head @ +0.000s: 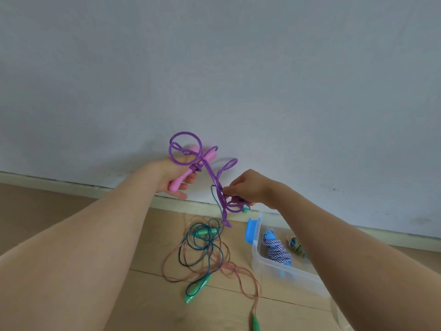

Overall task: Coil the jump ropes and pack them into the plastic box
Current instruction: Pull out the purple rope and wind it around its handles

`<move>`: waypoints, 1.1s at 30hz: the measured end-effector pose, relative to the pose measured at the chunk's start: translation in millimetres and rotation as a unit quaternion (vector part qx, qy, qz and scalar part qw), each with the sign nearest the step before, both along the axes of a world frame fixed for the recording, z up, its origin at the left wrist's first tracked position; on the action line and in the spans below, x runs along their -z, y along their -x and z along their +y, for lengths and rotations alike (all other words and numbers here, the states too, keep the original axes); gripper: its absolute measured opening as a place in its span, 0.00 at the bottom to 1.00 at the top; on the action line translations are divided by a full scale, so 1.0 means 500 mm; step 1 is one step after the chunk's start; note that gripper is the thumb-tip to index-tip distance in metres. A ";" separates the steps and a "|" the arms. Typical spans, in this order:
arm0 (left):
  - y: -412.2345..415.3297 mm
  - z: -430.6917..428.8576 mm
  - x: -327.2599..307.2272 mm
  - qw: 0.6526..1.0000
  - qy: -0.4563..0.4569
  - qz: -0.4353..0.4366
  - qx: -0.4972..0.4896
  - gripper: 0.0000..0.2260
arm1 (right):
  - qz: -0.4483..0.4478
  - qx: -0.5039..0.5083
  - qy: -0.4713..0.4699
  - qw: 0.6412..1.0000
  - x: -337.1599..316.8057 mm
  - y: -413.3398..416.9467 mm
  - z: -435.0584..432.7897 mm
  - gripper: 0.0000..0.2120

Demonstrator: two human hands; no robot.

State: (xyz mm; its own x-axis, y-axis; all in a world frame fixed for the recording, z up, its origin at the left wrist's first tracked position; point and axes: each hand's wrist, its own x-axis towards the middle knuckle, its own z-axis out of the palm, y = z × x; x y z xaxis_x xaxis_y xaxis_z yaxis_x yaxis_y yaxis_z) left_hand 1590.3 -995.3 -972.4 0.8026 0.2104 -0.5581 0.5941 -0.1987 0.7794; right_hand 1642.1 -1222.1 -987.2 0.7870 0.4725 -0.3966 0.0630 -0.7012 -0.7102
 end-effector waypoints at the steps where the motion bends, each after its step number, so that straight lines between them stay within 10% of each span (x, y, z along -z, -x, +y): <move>1: 0.000 -0.003 -0.004 1.000 0.017 -0.015 0.003 0.25 | 0.022 0.002 -0.027 0.999 -0.002 0.002 0.001 0.11; 9: -0.001 -0.034 -0.027 0.991 0.119 0.010 0.062 0.36 | 0.164 0.016 -0.121 0.979 -0.015 0.010 0.013 0.05; 17: -0.005 -0.042 -0.026 0.994 0.046 0.020 0.099 0.35 | 0.153 -0.043 -0.097 0.983 -0.024 0.019 0.020 0.26; 22: -0.018 -0.040 -0.010 0.989 -0.095 -0.031 0.108 0.36 | 0.081 -0.020 -0.200 0.976 -0.013 0.024 0.034 0.03; 28: -0.005 0.000 0.015 0.832 -0.523 -0.024 0.184 0.31 | 0.112 -0.083 0.084 0.987 -0.040 0.013 -0.022 0.10; 33: -0.012 -0.028 0.018 0.763 -0.626 -0.004 0.162 0.24 | -0.015 -0.067 0.215 0.974 -0.017 -0.011 -0.040 0.18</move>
State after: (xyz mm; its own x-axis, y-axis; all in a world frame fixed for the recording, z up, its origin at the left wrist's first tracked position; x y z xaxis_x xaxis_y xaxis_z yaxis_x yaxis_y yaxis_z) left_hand 1596.5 -1009.3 -981.2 0.9280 0.3643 -0.0782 0.3519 -0.9259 -0.1377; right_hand 1647.4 -1241.9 -978.8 0.7439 0.3670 -0.5584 0.1906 -0.9175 -0.3492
